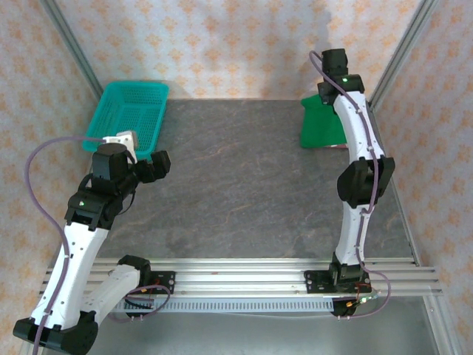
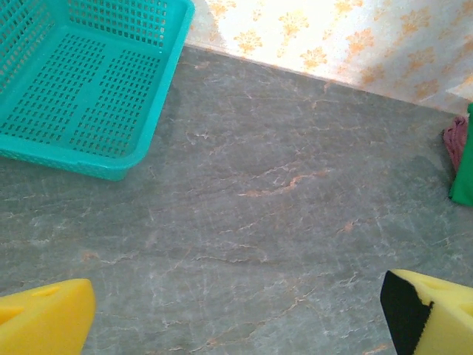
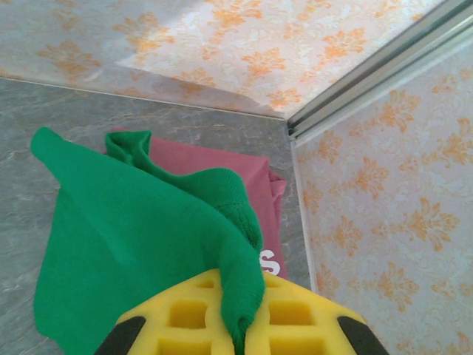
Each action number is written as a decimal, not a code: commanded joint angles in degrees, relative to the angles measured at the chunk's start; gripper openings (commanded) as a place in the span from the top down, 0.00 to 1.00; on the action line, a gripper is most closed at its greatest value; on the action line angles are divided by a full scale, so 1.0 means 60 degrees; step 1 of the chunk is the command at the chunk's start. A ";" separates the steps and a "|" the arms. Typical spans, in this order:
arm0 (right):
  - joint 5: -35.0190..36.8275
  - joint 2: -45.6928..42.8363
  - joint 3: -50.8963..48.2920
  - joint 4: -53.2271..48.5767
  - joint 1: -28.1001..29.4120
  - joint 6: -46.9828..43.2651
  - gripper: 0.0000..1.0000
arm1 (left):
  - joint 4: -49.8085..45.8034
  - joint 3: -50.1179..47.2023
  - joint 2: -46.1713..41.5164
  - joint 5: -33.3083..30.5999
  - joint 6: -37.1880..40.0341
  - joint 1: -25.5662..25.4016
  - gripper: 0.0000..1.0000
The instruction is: Fold and stack the t-shirts
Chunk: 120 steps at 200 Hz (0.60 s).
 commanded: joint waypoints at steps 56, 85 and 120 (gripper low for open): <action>-0.0181 0.1377 0.0663 0.0717 -0.0961 0.0148 1.00 | -0.1498 0.0608 -0.0044 -0.0689 0.0766 0.0009 0.00; -0.0222 0.2132 0.1286 0.0860 -0.1236 0.0447 1.00 | -0.2090 0.0718 -0.0147 -0.0869 0.0817 0.0010 0.00; -0.0141 0.2891 0.1949 0.0930 -0.1436 0.0673 1.00 | -0.2720 0.0891 -0.0326 -0.1089 0.0810 0.0015 0.00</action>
